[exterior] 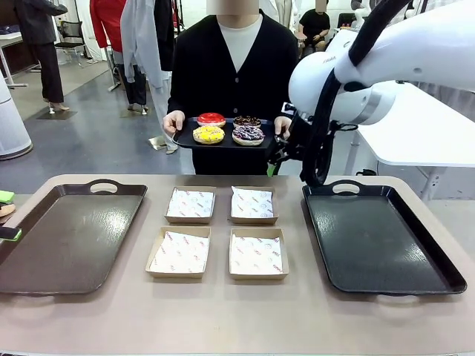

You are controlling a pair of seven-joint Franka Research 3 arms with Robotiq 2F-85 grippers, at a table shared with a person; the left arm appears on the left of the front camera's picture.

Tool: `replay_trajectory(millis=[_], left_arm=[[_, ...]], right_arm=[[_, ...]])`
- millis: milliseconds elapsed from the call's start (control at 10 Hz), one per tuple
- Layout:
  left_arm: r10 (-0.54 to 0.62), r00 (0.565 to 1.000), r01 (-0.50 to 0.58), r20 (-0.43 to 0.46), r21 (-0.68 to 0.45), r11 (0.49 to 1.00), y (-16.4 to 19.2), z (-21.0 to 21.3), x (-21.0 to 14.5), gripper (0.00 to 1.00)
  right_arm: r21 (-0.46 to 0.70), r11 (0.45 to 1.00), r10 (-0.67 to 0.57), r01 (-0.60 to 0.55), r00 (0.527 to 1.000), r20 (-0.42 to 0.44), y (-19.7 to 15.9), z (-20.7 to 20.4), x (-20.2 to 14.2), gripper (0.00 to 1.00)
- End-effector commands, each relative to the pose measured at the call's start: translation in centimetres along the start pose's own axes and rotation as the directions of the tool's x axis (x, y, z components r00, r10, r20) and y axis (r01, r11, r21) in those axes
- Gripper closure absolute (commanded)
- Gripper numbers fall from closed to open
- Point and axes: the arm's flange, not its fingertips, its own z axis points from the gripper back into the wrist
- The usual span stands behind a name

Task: Individually package the donuts and arrange them on the tray.
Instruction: Pick up one Paper togo box.

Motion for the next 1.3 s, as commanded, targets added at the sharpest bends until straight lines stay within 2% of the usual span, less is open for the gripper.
replay_trajectory(millis=[0, 100, 300, 1200], left_arm=[[-0.005, 1.000, 0.005, -0.004, -0.008, 1.000, -0.24, 0.05, -0.08, 0.00], [-0.005, 1.000, 0.005, -0.004, -0.008, 1.000, -0.24, 0.05, -0.08, 0.00], [-0.005, 1.000, 0.005, -0.004, -0.008, 1.000, -0.24, 0.05, -0.08, 0.00], [-0.005, 1.000, 0.005, -0.004, -0.008, 1.000, -0.24, 0.05, -0.08, 0.00]], right_arm=[[-0.040, 0.999, -0.035, 0.037, 0.998, 0.044, -0.76, -1.00, 0.58, 0.00], [-0.036, 0.999, -0.034, 0.036, 0.998, 0.055, -1.02, -1.29, 0.51, 0.00], [-0.007, 1.000, -0.013, 0.013, 1.000, 0.022, -0.80, -0.98, 0.53, 0.00], [-0.007, 1.000, -0.013, 0.013, 1.000, 0.022, -0.80, -0.98, 0.53, 0.00]])
